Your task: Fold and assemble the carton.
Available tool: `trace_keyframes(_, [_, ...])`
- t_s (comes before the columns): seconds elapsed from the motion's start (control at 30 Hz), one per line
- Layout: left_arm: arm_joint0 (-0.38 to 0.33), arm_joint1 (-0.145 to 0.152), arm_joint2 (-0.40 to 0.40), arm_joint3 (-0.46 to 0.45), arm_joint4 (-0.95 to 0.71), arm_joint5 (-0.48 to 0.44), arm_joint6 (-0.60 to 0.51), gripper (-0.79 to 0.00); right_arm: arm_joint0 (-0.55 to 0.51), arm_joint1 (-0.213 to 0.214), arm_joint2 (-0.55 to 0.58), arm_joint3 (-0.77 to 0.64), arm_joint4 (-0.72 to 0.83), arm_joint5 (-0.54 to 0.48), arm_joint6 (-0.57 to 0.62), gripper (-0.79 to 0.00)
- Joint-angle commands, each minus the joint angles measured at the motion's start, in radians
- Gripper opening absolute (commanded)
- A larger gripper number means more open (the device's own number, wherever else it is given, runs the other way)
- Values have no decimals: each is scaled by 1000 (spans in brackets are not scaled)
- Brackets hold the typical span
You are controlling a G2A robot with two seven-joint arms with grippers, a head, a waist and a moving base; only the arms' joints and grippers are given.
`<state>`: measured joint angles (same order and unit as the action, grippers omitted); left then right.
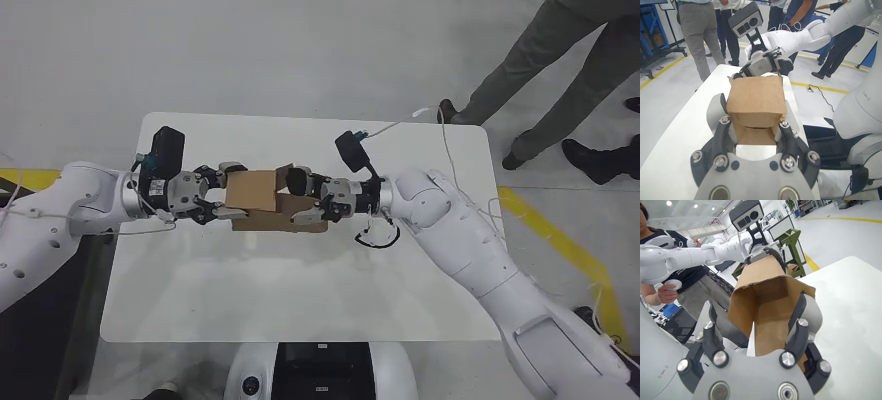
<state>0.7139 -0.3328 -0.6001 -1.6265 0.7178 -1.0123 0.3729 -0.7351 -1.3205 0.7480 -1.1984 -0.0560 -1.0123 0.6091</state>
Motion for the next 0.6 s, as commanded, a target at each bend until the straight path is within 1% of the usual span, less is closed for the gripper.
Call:
trace_keyframes(0.0, [1,3,-2,4,11,0,17,-520,-9,3,13,-10,-24,0,-20,-68])
trace_keyframes(0.07, [3,6,-5,11,25,0,31,-523,-20,8,29,-19,-50,0,-43,-114])
trace_keyframes(0.1, [4,8,-7,15,31,0,39,-520,-27,11,39,-25,-61,0,-57,-151])
trace_keyframes(0.23, [10,13,-21,37,46,0,78,-511,-60,22,68,-76,-116,0,-99,-336])
trace_keyframes(0.3, [15,15,-29,48,51,0,96,-508,-79,28,85,-101,-154,0,-124,-474])
trace_keyframes(0.33, [18,15,-34,53,53,0,105,-508,-91,30,92,-116,-169,0,-140,-582])
trace_keyframes(0.37, [21,15,-38,57,55,0,112,-508,-103,31,97,-132,-182,0,-157,-785])
trace_keyframes(0.57, [40,10,-69,81,70,0,136,-502,-163,36,101,-202,-248,0,-206,-785])
